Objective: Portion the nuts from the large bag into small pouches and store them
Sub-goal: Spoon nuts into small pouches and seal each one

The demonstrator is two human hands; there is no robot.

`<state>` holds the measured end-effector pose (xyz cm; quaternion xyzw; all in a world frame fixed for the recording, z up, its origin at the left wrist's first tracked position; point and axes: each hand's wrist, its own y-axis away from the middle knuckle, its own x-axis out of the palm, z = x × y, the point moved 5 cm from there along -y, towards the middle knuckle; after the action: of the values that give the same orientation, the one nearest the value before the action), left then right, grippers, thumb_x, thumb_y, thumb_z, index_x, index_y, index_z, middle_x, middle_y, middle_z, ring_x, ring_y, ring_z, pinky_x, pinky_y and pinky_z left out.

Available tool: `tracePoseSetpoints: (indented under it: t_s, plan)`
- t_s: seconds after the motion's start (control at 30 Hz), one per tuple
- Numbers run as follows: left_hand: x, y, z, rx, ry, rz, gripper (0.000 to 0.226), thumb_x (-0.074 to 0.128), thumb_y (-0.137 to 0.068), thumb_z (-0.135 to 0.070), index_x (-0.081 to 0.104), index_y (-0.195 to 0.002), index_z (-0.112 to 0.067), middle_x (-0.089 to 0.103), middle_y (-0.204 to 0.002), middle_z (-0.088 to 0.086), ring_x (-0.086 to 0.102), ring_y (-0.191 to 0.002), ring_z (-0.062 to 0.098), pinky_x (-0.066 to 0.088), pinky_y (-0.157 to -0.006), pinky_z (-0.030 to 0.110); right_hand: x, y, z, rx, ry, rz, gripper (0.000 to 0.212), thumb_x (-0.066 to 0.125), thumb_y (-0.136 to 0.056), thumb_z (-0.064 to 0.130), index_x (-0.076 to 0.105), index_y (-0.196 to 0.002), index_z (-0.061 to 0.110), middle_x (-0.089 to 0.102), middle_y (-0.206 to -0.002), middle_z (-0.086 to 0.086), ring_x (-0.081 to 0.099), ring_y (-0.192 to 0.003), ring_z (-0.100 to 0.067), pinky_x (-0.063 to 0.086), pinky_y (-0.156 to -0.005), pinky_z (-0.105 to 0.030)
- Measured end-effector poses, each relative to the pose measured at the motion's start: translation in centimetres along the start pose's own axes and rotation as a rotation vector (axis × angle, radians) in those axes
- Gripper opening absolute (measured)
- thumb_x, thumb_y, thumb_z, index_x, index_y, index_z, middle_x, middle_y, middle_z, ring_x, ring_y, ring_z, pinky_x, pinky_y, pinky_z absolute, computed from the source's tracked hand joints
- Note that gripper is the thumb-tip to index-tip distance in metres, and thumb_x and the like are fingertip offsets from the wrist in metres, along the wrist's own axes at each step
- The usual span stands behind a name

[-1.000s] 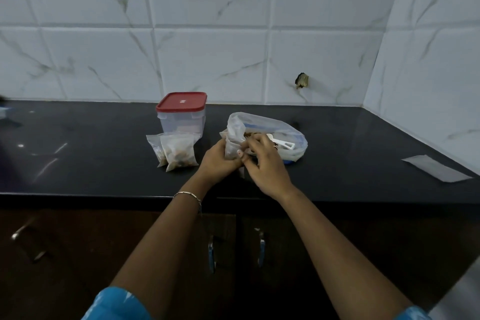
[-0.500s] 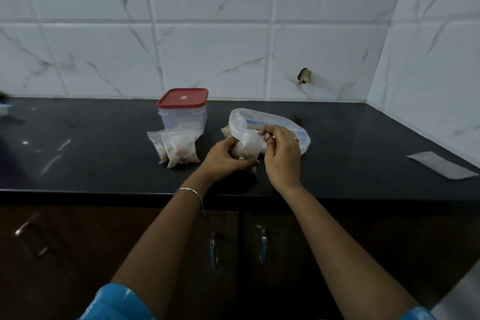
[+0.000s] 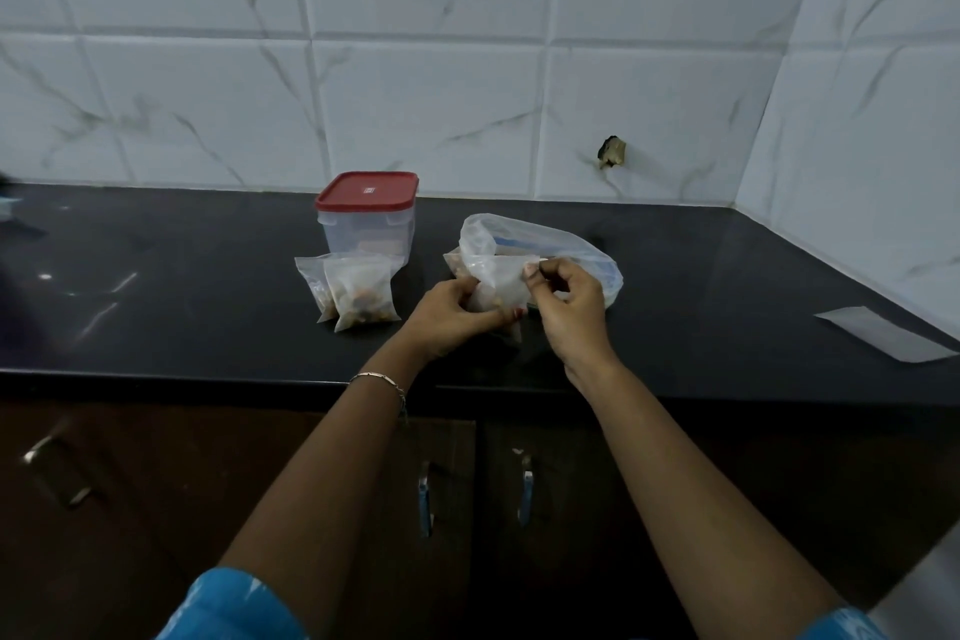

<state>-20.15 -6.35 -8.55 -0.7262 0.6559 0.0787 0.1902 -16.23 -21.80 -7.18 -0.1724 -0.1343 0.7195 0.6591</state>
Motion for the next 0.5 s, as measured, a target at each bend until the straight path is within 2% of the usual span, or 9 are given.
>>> tracePoseSetpoints:
  t_s: [0.1, 0.23, 0.37, 0.43, 0.5]
  plan:
    - [0.4, 0.2, -0.2, -0.037, 0.109, 0.065, 0.048, 0.080, -0.070, -0.041, 0.070, -0.103, -0.007, 0.074, -0.101, 0.007, 0.071, -0.096, 0.021, 0.054, -0.094, 0.041, -0.6, -0.1, 0.0, 0.005, -0.082, -0.067, 0.014, 0.069, -0.089, 0.024, 0.068, -0.091, 0.010, 0.070, -0.091, -0.001, 0.066, -0.091, -0.016, 0.057, -0.086, -0.036]
    - [0.7, 0.4, -0.5, -0.036, 0.097, 0.108, 0.030, 0.075, -0.079, -0.028, 0.071, -0.104, -0.011, 0.074, -0.102, 0.003, 0.070, -0.096, 0.014, 0.053, -0.087, 0.027, -0.9, -0.1, -0.2, 0.051, -0.116, -0.103, 0.005, 0.069, -0.089, 0.022, 0.069, -0.090, 0.017, 0.070, -0.093, 0.002, 0.067, -0.093, -0.016, 0.058, -0.086, -0.039]
    - [0.6, 0.3, -0.6, -0.019, 0.051, 0.116, 0.028, 0.076, -0.080, -0.021, 0.070, -0.107, -0.014, 0.073, -0.105, 0.001, 0.069, -0.099, 0.012, 0.053, -0.089, 0.023, -0.9, -0.3, -0.4, 0.064, -0.123, -0.100, 0.004, 0.067, -0.090, 0.024, 0.067, -0.090, 0.021, 0.069, -0.096, 0.002, 0.066, -0.097, -0.018, 0.056, -0.088, -0.043]
    - [0.6, 0.3, -0.7, -0.009, 0.065, 0.108, 0.028, 0.075, -0.081, -0.020, 0.070, -0.107, -0.012, 0.073, -0.106, 0.003, 0.069, -0.100, 0.014, 0.054, -0.088, 0.022, -1.0, -0.4, -0.4, 0.054, -0.122, -0.136, 0.004, 0.065, -0.091, 0.022, 0.066, -0.089, 0.018, 0.067, -0.092, 0.004, 0.064, -0.091, -0.014, 0.056, -0.087, -0.039]
    - [0.6, 0.3, -0.8, 0.008, 0.080, 0.091, 0.031, 0.074, -0.082, -0.020, 0.069, -0.110, -0.007, 0.073, -0.107, 0.007, 0.069, -0.102, 0.017, 0.054, -0.091, 0.025, -1.2, -0.4, -0.2, 0.030, -0.121, -0.181, 0.004, 0.064, -0.092, 0.018, 0.064, -0.089, 0.016, 0.063, -0.087, 0.007, 0.059, -0.082, -0.007, 0.053, -0.081, -0.027]
